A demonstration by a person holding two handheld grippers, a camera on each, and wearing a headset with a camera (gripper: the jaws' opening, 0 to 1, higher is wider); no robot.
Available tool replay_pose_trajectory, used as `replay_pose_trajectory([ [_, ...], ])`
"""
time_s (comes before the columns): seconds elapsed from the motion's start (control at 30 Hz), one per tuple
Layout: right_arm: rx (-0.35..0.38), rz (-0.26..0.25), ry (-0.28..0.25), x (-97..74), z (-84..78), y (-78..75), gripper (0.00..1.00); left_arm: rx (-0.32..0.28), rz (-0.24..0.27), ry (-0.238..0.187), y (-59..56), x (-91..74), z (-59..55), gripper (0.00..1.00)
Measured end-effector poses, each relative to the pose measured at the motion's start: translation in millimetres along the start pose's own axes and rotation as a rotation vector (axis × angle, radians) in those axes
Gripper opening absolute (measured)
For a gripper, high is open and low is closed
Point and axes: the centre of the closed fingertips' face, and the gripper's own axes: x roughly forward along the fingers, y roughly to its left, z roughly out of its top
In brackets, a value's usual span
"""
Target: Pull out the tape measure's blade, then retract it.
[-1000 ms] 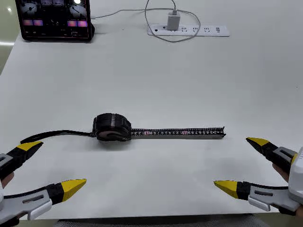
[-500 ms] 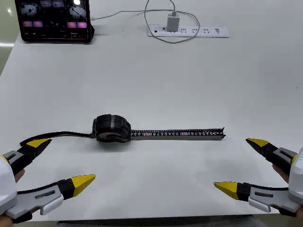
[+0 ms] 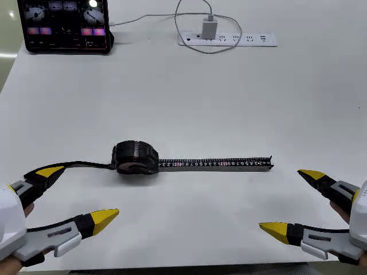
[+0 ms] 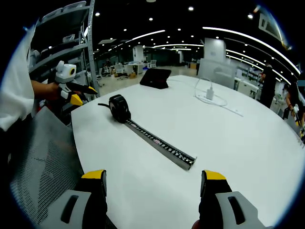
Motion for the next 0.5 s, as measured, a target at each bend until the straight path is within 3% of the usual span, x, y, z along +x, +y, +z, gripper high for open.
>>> replay_pose_trajectory([
  [0.5, 0.004, 0.002, 0.001, -0.2, -1.0, -2.7, 0.80, -0.038, 0.000, 0.002, -1.7, 15.2, 4.5, 0.77],
])
